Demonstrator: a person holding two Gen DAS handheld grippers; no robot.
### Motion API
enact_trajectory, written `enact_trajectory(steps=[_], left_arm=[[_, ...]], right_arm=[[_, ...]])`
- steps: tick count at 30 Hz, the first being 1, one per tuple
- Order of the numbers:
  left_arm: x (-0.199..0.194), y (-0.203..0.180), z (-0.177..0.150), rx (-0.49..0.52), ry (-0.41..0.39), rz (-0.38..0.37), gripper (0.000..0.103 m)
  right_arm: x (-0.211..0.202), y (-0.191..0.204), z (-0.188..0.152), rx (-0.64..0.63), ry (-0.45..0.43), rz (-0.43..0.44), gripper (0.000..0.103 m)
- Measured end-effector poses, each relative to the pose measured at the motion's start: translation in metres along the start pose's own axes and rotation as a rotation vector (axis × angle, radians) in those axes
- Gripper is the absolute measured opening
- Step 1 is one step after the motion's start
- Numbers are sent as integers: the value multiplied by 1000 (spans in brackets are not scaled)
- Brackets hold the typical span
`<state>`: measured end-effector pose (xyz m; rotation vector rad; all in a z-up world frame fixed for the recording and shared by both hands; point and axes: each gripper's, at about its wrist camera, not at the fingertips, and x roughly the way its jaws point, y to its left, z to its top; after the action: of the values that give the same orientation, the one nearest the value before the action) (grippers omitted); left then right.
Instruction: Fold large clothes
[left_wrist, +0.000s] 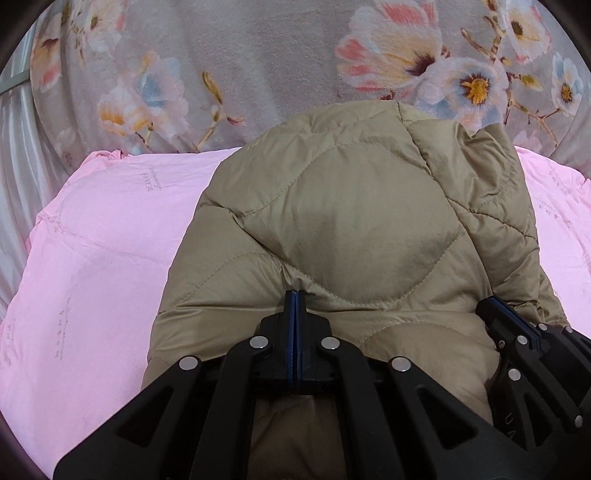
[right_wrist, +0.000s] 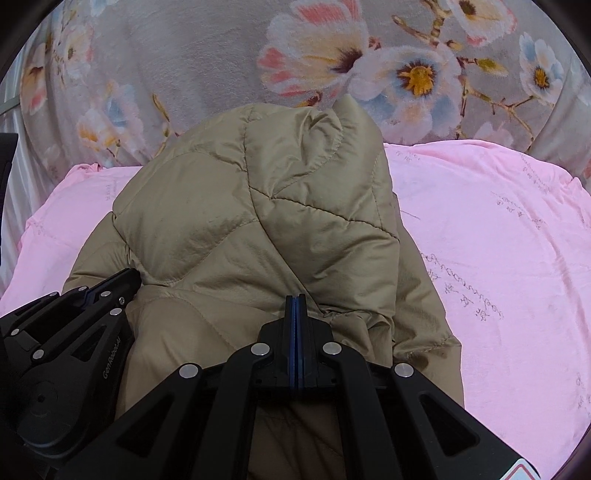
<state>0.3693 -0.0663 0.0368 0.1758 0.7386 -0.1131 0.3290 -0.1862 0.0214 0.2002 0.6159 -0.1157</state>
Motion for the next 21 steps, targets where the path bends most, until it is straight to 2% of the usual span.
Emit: enact_trajectory(steps=[18, 21], left_arm=[[5, -7, -3, 38, -32, 37, 0], [7, -4, -1, 63, -42, 18, 0]], right_arm=[[3, -1, 0, 6, -1, 7, 0], [2, 3, 0, -13, -4, -4, 0]])
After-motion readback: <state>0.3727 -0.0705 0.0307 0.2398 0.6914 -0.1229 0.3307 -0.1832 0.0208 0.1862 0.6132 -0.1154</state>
